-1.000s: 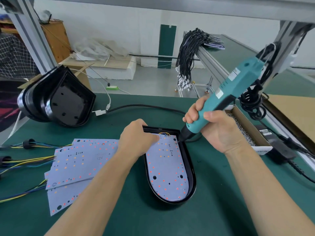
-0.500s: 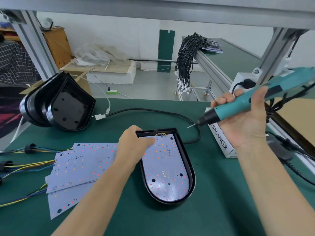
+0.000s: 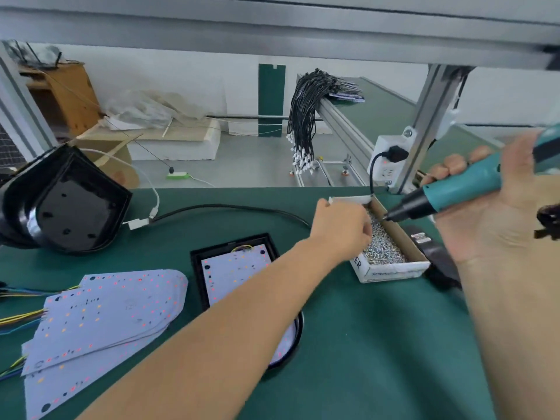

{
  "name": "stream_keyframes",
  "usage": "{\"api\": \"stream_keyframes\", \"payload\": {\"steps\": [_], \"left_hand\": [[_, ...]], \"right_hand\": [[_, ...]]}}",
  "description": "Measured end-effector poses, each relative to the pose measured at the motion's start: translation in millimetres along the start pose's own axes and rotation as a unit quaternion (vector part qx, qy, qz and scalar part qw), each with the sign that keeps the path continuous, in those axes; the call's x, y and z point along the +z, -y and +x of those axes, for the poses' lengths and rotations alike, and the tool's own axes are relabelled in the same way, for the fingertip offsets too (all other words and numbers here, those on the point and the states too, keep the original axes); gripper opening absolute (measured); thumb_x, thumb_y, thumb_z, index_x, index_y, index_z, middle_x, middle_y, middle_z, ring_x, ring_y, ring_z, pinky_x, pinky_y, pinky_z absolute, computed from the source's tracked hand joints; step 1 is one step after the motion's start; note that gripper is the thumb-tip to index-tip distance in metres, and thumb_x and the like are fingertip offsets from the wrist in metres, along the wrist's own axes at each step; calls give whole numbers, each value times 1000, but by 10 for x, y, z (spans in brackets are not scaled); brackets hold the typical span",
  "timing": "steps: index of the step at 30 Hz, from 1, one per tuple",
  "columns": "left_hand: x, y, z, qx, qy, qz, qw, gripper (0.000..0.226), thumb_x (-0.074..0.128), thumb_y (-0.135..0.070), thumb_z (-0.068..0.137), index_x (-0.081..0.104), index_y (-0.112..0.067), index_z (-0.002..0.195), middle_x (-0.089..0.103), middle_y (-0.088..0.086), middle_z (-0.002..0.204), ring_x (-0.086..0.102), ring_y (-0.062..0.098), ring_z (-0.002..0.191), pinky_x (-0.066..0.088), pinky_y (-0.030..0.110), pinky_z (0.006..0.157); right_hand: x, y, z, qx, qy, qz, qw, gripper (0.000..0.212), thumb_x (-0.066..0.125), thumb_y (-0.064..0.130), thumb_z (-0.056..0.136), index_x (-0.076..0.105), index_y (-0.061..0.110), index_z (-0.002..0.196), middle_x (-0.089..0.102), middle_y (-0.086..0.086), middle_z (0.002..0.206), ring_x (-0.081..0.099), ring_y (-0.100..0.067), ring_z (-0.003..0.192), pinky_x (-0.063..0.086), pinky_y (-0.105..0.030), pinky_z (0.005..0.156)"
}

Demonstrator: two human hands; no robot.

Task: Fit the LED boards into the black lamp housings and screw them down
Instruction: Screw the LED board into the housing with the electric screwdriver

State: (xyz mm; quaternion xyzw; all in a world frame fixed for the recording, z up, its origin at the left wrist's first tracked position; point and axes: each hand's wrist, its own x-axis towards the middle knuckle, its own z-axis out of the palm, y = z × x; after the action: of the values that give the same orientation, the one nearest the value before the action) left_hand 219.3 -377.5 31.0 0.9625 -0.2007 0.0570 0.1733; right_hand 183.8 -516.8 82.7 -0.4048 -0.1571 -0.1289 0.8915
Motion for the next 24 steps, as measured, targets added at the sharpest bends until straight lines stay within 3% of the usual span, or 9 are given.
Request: {"api": "stream_keyframes", "payload": {"steps": [2, 4, 8, 14, 18, 20, 22, 24], "left_hand": [[173, -96, 164, 3, 35, 49, 998, 19, 55, -19, 90, 74, -23, 92, 69, -7, 91, 59, 19, 97, 27, 36, 91], [315, -142, 253, 5, 88, 89, 992, 19, 55, -18, 89, 72, -24, 95, 70, -6, 95, 59, 19, 96, 24, 41, 99], [408, -165, 315, 7, 139, 93, 986, 21, 53, -15, 89, 69, -22, 101, 69, -5, 104, 58, 20, 103, 18, 48, 106], [430, -154, 240, -26, 83, 36, 996, 20, 56, -16, 87, 74, -23, 92, 70, -6, 96, 60, 18, 95, 20, 46, 107], [372, -135, 124, -93, 7, -120, 988, 18, 61, -14, 84, 77, -22, 83, 73, -6, 88, 61, 16, 93, 25, 36, 94], [273, -115, 29, -122, -22, -269, 955, 12, 67, -10, 82, 76, -19, 81, 69, -5, 75, 61, 15, 82, 37, 31, 86], [101, -43, -111, -155, -24, -474, 866, 9, 72, -2, 78, 73, -11, 78, 65, 1, 65, 61, 12, 63, 47, 23, 67], [-89, 101, -309, -183, -14, -604, 776, 15, 74, 2, 76, 69, -12, 74, 67, 3, 63, 61, 9, 53, 46, 16, 54]], "right_hand": [[-10, 40, -30, -5, -9, 4, 1000, 57, 87, 55, 46, 50, 20, 72, 52, 4, 64, 50, -13, 62, 47, -24, 69], [-24, 65, -59, -3, -15, -6, 1000, 58, 87, 56, 46, 49, 20, 72, 52, 4, 63, 50, -13, 62, 48, -24, 68], [-42, 106, -97, -3, -26, -25, 999, 60, 87, 57, 44, 49, 21, 72, 51, 4, 65, 48, -14, 64, 47, -25, 70], [-42, 126, -125, -10, -36, -25, 999, 60, 87, 58, 44, 50, 21, 73, 52, 5, 65, 48, -13, 65, 47, -25, 71], [-27, 114, -141, -7, -41, -22, 999, 56, 85, 58, 47, 51, 21, 73, 52, 5, 67, 49, -13, 66, 46, -26, 75], [-7, 109, -150, -9, -44, -16, 999, 56, 85, 58, 47, 51, 21, 73, 52, 4, 67, 49, -14, 65, 46, -26, 74], [22, 107, -168, -9, -44, -6, 999, 57, 84, 58, 47, 51, 21, 73, 51, 4, 67, 49, -14, 66, 46, -27, 74], [68, 83, -202, -1, -34, 12, 999, 56, 84, 59, 47, 51, 21, 73, 50, 4, 67, 49, -14, 66, 45, -27, 75]]}}
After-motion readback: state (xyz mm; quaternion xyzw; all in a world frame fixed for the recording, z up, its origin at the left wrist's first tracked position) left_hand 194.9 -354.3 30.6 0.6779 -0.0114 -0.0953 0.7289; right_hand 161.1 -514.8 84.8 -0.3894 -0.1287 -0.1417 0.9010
